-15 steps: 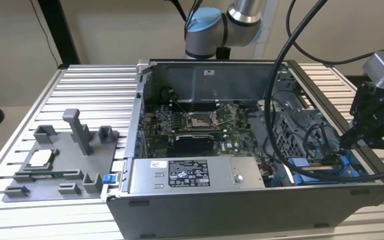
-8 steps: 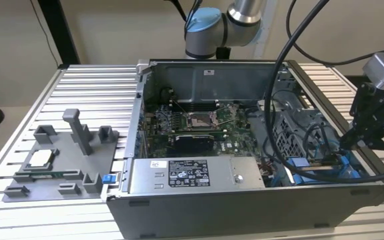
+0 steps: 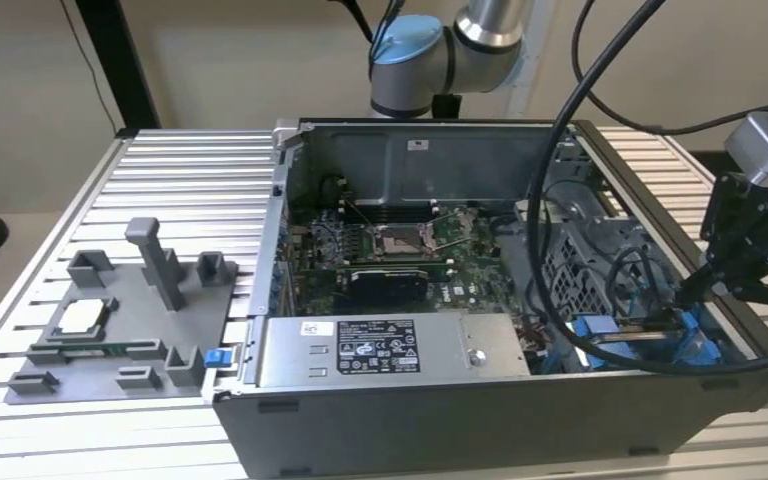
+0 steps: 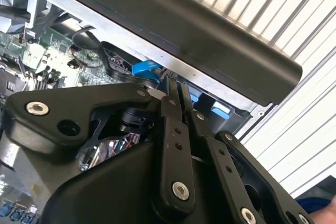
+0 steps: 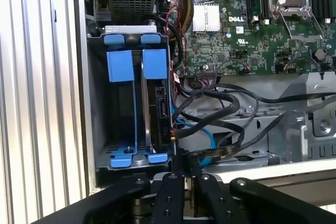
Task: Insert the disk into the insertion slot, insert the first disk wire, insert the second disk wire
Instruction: 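Insert the second disk wire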
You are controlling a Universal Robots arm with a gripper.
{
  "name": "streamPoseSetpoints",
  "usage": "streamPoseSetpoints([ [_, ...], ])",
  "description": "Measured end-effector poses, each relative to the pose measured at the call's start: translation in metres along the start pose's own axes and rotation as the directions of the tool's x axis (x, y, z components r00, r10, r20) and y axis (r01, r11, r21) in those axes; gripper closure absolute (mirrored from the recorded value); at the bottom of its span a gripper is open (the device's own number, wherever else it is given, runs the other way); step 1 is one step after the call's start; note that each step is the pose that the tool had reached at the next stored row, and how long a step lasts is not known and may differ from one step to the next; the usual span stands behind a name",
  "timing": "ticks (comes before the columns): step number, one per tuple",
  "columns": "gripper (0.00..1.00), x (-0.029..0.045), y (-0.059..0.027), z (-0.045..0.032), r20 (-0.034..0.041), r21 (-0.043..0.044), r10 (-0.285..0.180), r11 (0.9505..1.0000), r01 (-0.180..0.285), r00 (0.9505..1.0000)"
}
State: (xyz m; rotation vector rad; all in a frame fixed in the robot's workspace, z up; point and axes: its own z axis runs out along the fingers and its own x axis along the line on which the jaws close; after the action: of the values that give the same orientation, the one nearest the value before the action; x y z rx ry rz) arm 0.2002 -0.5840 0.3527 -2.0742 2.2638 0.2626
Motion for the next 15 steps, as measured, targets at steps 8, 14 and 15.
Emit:
streamPoseSetpoints([
  [8, 0.0, 0.0052, 0.0007, 0.0014, -0.001, 0.0001, 0.0, 1.0, 0.0, 1.0],
  [14, 0.0, 0.0071, 0.0018, 0.0032, -0.0122, 0.0012, 0.001, 1.0, -0.001, 0.9999],
  [15, 0.0, 0.0079, 0.0022, 0.0035, -0.0123, 0.0012, 0.001, 1.0, -0.001, 0.9999],
])
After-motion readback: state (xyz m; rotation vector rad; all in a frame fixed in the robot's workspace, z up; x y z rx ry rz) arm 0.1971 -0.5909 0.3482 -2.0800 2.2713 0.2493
